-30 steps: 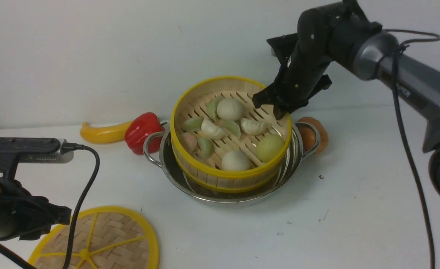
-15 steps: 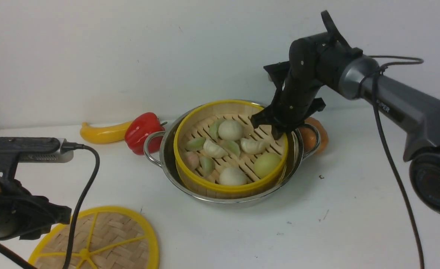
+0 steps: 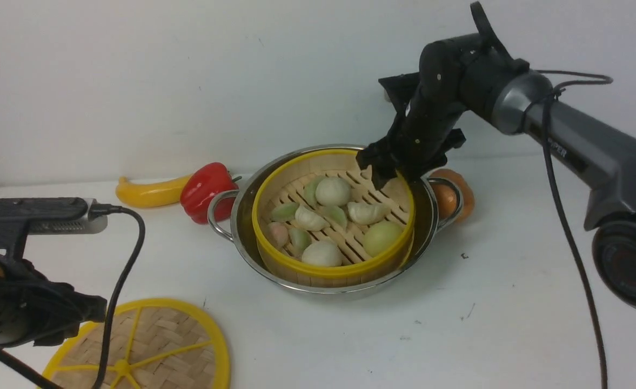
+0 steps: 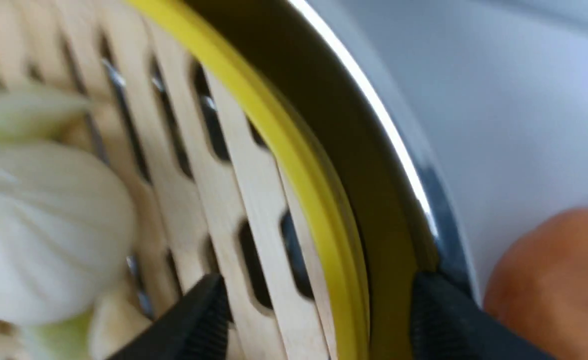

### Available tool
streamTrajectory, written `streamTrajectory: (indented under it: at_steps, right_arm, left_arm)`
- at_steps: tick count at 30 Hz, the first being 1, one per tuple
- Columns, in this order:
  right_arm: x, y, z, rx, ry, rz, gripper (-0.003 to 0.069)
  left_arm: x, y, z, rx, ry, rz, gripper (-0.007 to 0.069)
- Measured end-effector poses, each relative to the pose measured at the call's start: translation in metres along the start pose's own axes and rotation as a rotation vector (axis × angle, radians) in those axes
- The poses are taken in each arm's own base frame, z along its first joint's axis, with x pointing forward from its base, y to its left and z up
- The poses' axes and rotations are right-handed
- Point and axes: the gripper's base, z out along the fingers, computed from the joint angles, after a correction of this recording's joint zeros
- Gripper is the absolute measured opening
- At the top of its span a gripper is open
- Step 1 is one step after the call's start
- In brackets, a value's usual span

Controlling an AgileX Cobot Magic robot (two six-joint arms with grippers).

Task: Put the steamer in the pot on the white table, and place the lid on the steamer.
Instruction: 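Place the bamboo steamer basket of food into the steel pot with the right gripper, then grasp the bamboo steamer lid lying on the table by its centre knob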

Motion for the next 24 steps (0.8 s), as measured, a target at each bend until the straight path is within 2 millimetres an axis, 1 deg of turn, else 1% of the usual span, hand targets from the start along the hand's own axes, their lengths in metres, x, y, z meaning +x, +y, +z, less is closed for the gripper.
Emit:
streamTrajectory:
  at_steps: [1, 4, 6, 7, 8, 10, 11, 12, 14, 15, 16, 18, 24]
  right_arm:
    - [-0.001, 0.000, -0.002, -0.001, -0.005, 0.001, 0.0503]
    - [-0.015, -0.010, -0.049, -0.042, -0.105, 0.044, 0.0531]
    - [-0.022, -0.020, -0.084, -0.068, -0.169, 0.078, 0.0536]
    - [-0.024, -0.027, -0.107, -0.080, -0.213, 0.097, 0.0538]
    - [-0.026, -0.036, -0.135, -0.091, -0.266, 0.121, 0.0539]
    - [-0.026, -0.045, -0.172, -0.091, -0.338, 0.132, 0.0540]
    - [-0.023, -0.049, -0.203, -0.087, -0.394, 0.129, 0.0540]
    - [-0.022, -0.052, -0.211, -0.083, -0.408, 0.127, 0.0540]
    - [-0.015, -0.055, -0.244, -0.072, -0.465, 0.113, 0.0540]
    - [-0.012, -0.055, -0.257, -0.066, -0.486, 0.101, 0.0540]
    - [-0.009, -0.054, -0.268, -0.064, -0.505, 0.100, 0.0540]
    - [-0.006, -0.053, -0.279, -0.057, -0.522, 0.087, 0.0540]
    - [-0.005, -0.052, -0.276, -0.065, -0.509, 0.085, 0.0540]
  left_arm:
    - [0.000, 0.000, 0.000, 0.002, 0.002, 0.000, 0.0241]
    - [0.000, -0.003, 0.013, 0.031, 0.051, 0.004, 0.0241]
    - [0.000, -0.004, 0.024, 0.041, 0.090, 0.013, 0.0241]
    - [0.001, -0.005, 0.028, 0.042, 0.105, 0.011, 0.0241]
    - [0.001, -0.005, 0.035, 0.045, 0.126, 0.014, 0.0241]
    - [0.001, -0.006, 0.042, 0.050, 0.139, 0.004, 0.0241]
    - [0.001, -0.007, 0.046, 0.059, 0.149, -0.007, 0.0241]
    - [0.001, -0.007, 0.048, 0.064, 0.157, -0.009, 0.0241]
    - [0.001, -0.009, 0.052, 0.079, 0.170, -0.017, 0.0241]
    - [0.001, -0.009, 0.053, 0.085, 0.174, -0.018, 0.0241]
    - [0.001, -0.010, 0.053, 0.091, 0.174, -0.017, 0.0241]
    - [0.001, -0.011, 0.053, 0.100, 0.173, -0.013, 0.0241]
    - [0.001, -0.011, 0.053, 0.103, 0.173, 0.001, 0.0241]
